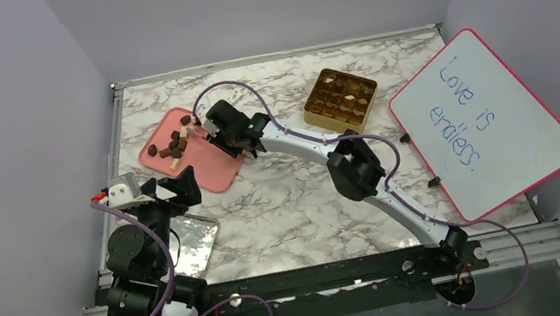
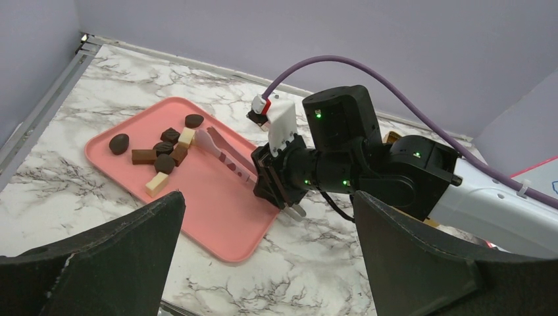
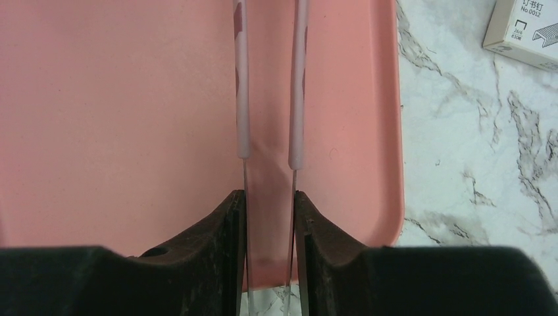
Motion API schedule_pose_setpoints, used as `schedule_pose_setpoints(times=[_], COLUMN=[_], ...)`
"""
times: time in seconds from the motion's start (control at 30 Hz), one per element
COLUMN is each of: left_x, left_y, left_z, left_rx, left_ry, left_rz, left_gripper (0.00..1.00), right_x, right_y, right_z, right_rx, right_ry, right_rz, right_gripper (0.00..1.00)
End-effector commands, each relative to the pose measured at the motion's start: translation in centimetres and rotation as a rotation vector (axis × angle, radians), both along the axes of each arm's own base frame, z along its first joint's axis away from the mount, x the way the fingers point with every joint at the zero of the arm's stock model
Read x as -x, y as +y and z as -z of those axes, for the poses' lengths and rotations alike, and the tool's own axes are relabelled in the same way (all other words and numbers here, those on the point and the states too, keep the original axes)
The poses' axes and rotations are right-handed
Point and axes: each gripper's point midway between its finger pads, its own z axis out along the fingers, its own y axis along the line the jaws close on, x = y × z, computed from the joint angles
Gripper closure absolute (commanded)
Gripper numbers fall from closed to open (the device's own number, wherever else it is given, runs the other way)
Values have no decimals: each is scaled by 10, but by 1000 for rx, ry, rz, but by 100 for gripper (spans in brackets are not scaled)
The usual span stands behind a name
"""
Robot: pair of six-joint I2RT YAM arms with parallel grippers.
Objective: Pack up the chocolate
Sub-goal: Adjust the clamp.
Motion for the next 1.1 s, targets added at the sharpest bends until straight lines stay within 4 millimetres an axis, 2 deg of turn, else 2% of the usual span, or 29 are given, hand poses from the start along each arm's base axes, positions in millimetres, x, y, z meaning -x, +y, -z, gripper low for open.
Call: schedule_pose_setpoints(times=[0.0, 0.13, 0.2, 0.33, 0.4, 0.47, 0.57, 0.7, 0.83, 0.97, 1.07], left_x=[-1, -2, -3, -7, -10, -14, -21, -35, -52, -70, -80], left_y=[5, 5, 6, 8, 7, 3, -7, -23, -43, -63, -79], left_z=[-2, 0, 1, 8, 13, 21, 32, 48, 59, 61, 71], left_rx=[11, 5, 1, 12, 31, 51, 85, 129, 177, 221, 257], left_ry=[-15, -6, 1, 33, 64, 109, 176, 280, 373, 407, 445], left_rz=[-28, -32, -37, -58, -64, -61, -37, -5, 37, 94, 149], left_gripper=[1, 1, 1, 1, 3, 7, 14, 16, 16, 12, 11], right_x=[12, 26, 39, 61, 69, 78, 93, 108, 129, 145, 152], right_y=[-5, -8, -8, -24, -34, -43, -54, -68, -72, -76, -77], right_z=[-14, -37, -50, -60, -73, -78, -85, -99, -124, -134, -139], right_rx=[3, -29, -62, -92, -117, -138, -184, -239, -324, -342, -336], right_ry=[33, 43, 66, 98, 91, 92, 82, 57, 34, 20, 8], right_rz=[-48, -84, -124, -128, -108, -102, -114, -120, -179, -219, -236], right_gripper=[66, 67, 68, 68, 68, 68, 68, 68, 68, 66, 66])
